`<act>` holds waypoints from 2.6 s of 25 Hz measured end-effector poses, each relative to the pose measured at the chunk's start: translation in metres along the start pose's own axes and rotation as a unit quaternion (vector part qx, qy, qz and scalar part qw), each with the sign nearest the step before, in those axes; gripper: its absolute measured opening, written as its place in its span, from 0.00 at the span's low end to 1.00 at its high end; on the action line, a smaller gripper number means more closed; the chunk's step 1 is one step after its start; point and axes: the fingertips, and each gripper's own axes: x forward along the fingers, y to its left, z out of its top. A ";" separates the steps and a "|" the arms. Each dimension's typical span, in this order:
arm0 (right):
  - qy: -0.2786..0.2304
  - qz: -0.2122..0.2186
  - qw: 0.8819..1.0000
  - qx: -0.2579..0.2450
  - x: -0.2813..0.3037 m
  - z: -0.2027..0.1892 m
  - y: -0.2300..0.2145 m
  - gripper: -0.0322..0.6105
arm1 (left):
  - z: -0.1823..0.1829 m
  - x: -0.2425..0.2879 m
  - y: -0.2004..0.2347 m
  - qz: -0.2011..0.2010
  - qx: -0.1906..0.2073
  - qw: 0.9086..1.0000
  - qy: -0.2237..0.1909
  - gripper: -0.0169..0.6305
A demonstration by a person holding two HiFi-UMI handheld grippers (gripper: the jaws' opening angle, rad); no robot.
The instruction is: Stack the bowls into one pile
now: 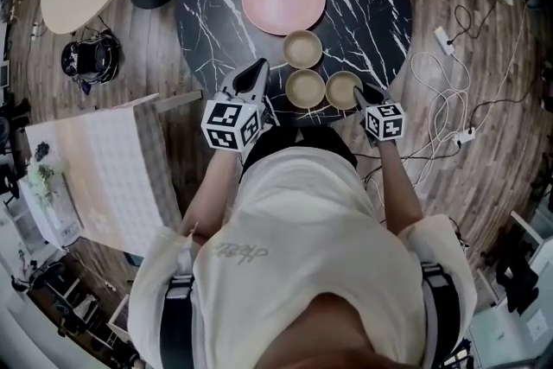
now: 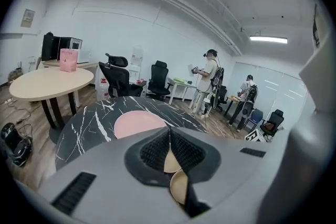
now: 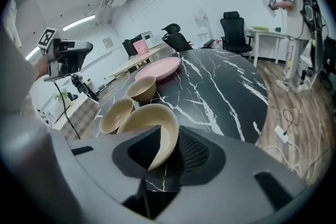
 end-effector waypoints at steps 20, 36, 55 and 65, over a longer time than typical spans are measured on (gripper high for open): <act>0.016 -0.024 1.000 0.000 0.001 0.006 -0.008 0.09 | -0.002 -0.007 0.003 -0.006 0.018 1.000 -0.013 0.06; -0.047 -0.024 0.998 -0.016 -0.026 0.074 -0.005 0.09 | 0.008 -0.022 0.008 -0.004 0.006 0.999 -0.038 0.06; -0.080 0.032 0.994 -0.063 -0.005 0.151 0.036 0.09 | 0.036 -0.049 0.019 0.039 0.006 0.996 -0.086 0.06; -0.065 0.067 0.992 -0.090 0.023 0.162 0.057 0.09 | 0.028 -0.070 0.036 0.087 -0.013 0.992 -0.092 0.06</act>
